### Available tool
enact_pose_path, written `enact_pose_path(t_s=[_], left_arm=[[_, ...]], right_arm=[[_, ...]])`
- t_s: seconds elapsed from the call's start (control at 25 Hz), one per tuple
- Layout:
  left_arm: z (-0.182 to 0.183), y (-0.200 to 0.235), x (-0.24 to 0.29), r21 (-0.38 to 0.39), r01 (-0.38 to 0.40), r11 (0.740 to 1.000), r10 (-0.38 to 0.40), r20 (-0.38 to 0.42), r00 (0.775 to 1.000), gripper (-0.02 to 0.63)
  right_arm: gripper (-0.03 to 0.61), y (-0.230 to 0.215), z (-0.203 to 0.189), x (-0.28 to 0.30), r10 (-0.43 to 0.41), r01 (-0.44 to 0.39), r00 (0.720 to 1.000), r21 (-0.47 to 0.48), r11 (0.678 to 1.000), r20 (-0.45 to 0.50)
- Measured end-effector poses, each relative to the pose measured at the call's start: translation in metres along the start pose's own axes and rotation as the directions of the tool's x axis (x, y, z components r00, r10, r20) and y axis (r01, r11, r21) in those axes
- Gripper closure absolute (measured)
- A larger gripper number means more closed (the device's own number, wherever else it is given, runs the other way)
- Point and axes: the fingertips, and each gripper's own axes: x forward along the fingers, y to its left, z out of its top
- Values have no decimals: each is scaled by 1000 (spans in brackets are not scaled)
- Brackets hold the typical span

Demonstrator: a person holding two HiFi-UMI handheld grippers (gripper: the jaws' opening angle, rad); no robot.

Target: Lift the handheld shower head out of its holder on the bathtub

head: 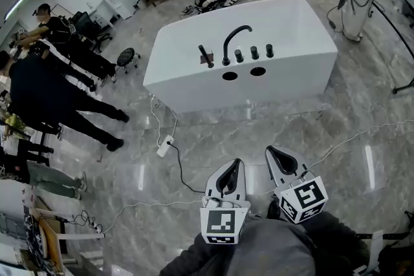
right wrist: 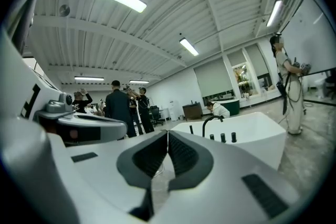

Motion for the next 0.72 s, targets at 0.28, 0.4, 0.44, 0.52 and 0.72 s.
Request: enact_pose_path(t_s=[0.28, 0.4, 0.44, 0.52, 0.72], left_arm=[[-4, 51, 41, -65, 2, 998, 0, 23, 1000, 611], [-5, 82, 67, -88, 17, 996, -15, 29, 999, 611], [-5, 95, 76, -93, 21, 995, -19, 28, 999, 611], [-4, 122, 93, -96, 26, 995, -24, 26, 999, 611], [-1, 185, 127, -120, 27, 992, -26, 17, 1000, 611]], right_arm=[[574, -1, -3, 56, 18, -20, 999, -39, 999, -46], [574, 0, -2, 96, 24, -28, 997, -55, 998, -69], [574, -1, -1, 112, 22, -26, 997, -58, 998, -76], [574, 2, 4, 144, 21, -26, 997, -66, 997, -79], [574, 8, 10, 215, 24, -31, 995, -68, 997, -94]])
